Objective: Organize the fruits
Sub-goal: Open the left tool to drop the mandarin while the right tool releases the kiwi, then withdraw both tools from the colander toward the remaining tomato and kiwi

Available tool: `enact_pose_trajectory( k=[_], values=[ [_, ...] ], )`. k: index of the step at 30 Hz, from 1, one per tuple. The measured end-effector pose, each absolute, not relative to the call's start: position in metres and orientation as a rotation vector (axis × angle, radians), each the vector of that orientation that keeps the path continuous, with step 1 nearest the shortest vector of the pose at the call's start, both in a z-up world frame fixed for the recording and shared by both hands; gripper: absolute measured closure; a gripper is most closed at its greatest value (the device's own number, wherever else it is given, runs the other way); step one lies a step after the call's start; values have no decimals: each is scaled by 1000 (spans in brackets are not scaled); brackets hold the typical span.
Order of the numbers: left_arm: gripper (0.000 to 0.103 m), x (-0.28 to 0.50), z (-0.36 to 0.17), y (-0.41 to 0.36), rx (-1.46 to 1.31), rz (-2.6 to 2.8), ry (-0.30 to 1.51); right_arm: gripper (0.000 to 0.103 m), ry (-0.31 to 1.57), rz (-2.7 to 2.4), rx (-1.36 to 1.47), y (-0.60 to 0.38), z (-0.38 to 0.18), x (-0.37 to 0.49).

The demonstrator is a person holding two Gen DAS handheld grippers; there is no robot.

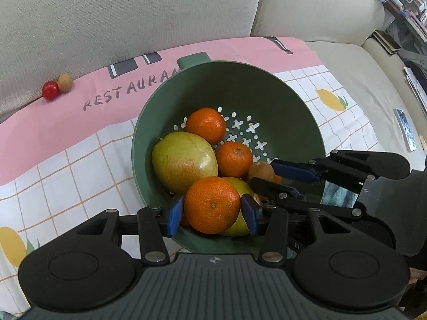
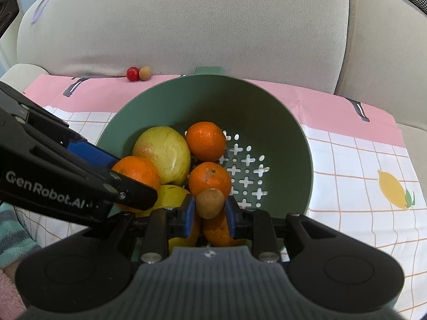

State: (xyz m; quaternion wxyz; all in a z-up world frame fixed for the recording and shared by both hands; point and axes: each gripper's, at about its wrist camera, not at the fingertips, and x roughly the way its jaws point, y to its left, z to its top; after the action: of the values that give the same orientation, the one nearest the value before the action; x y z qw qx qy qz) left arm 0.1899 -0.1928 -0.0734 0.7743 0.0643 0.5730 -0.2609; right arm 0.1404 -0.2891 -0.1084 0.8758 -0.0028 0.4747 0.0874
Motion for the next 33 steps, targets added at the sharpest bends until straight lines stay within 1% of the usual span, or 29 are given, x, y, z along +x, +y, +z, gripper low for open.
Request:
enact_pose_trajectory(
  k=[4, 6, 7, 8, 12, 13, 14, 17, 18, 20, 22, 27, 33],
  values=[
    [50, 187, -70, -193, 146, -565, 1226, 78, 989, 175, -11, -288, -105, 141],
    [49, 187, -66, -191, 146, -569, 1216, 68, 985, 170, -12, -288, -103, 141],
    [48, 187, -64, -190, 142, -570, 1209, 59, 981, 166, -11, -288, -102, 140],
    [47, 186, -62, -189, 135, -572, 1204, 56, 978, 163, -7, -288, -100, 140],
    [43, 184, -52, -184, 121, -585, 1182, 51, 967, 153, -13, -287, -94, 138],
    [42, 182, -49, -183, 121, -590, 1174, 48, 963, 149, -15, -286, -92, 137],
    [40, 181, -46, -182, 119, -593, 1165, 41, 959, 142, -15, -286, -90, 137],
    [37, 179, -37, -175, 109, -593, 1140, 33, 941, 122, -8, -285, -83, 134],
    [36, 178, -34, -172, 105, -591, 1131, 32, 936, 117, -6, -284, -81, 133],
    [36, 177, -28, -166, 96, -583, 1110, 27, 924, 109, -7, -284, -76, 132],
    [35, 176, -21, -158, 84, -570, 1087, 23, 912, 104, -12, -282, -71, 130],
    [35, 174, -2, -138, 64, -529, 1015, 18, 888, 105, -25, -273, -59, 128],
    [34, 171, 12, -111, 40, -481, 953, 8, 868, 123, -48, -256, -49, 128]
  ],
)
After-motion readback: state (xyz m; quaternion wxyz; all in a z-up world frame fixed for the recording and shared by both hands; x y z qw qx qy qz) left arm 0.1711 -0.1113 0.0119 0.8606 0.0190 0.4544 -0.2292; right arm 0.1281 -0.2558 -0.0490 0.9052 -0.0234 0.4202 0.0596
